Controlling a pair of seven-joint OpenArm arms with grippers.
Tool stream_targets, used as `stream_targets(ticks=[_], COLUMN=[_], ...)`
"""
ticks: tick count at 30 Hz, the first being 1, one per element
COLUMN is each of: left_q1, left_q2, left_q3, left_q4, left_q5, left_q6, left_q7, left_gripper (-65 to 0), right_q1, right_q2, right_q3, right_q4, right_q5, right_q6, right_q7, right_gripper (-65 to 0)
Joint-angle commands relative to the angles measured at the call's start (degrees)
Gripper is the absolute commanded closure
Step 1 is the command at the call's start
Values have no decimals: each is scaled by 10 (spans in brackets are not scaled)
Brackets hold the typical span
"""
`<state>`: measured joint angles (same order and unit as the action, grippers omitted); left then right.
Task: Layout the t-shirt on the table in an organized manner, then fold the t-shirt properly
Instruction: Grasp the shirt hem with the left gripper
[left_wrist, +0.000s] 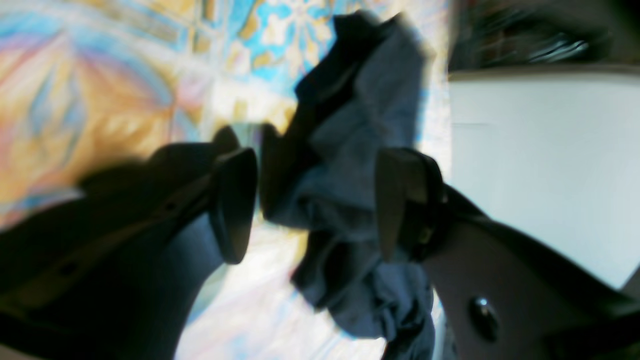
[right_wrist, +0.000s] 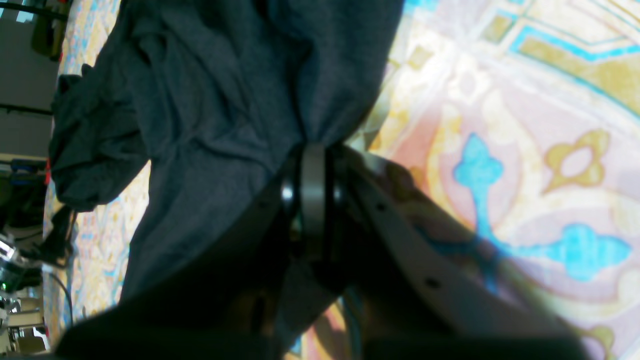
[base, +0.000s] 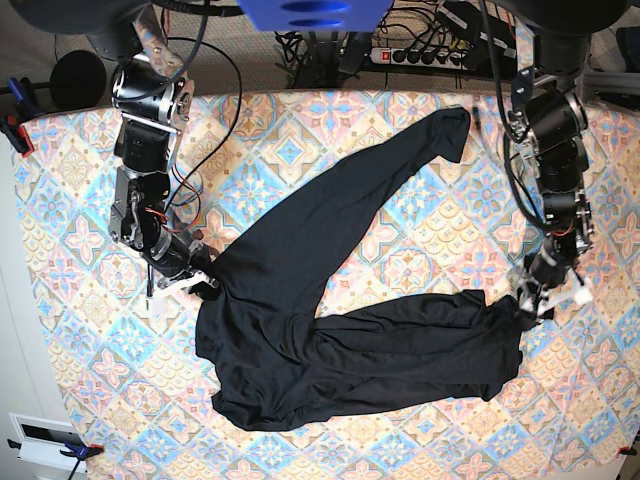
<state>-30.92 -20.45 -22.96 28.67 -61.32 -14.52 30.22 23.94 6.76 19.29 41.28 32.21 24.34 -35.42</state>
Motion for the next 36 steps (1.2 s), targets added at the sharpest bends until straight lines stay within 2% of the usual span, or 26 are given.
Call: stream_targets(ticks=[1, 6, 9, 12, 14, 16, 21, 23, 27, 34, 36], left_q1=[-18, -24, -38, -83, -113, -138, -204, -213, -213, -226, -226], left_q2=[-7, -53, -86, -105, -105, -94, -39, -23, -6, -10, -23], left_q3=[15, 110, 212, 314, 379, 427, 481, 488, 488, 481, 479], left_q4=[43, 198, 282, 291, 269, 225, 41, -13, -30, -30, -20], left_q5=[16, 166, 273, 390, 468, 509, 538, 538, 538, 537, 535], left_q6=[1, 105, 137, 140, 125, 85, -29, -55, -61, -58, -58], left_q7=[-1, 3, 14, 53, 67, 68, 44, 22, 9, 8, 8], left_gripper=[-346, -346, -346, -346, -346, -346, -348, -348, -348, -348, -348], right_q1=[-6, -6, -6, -6, -6, -6, -6, -6, -6, -7, -7], right_q2=[-3, -3, -3, -3, -3, -3, -2, -2, -1, -1, -1], right_q3=[-1, -1, -1, -1, -1, -1, -1, -1, -1, -1, -1], right_q4=[-7, -7, -7, -7, -7, -7, -7, -7, -7, -7, -7], right_q5=[-3, -3, -3, -3, -3, -3, -3, -3, -3, -3, -3], right_q6=[-18, -18, -18, -18, -18, -18, -18, -18, -18, -18, -18], right_q7=[-30, -29, -29, -30, -29, -30, -30, -32, -33, -33, -33], right_gripper=[0, 0, 0, 0, 0, 0, 0, 0, 0, 0, 0])
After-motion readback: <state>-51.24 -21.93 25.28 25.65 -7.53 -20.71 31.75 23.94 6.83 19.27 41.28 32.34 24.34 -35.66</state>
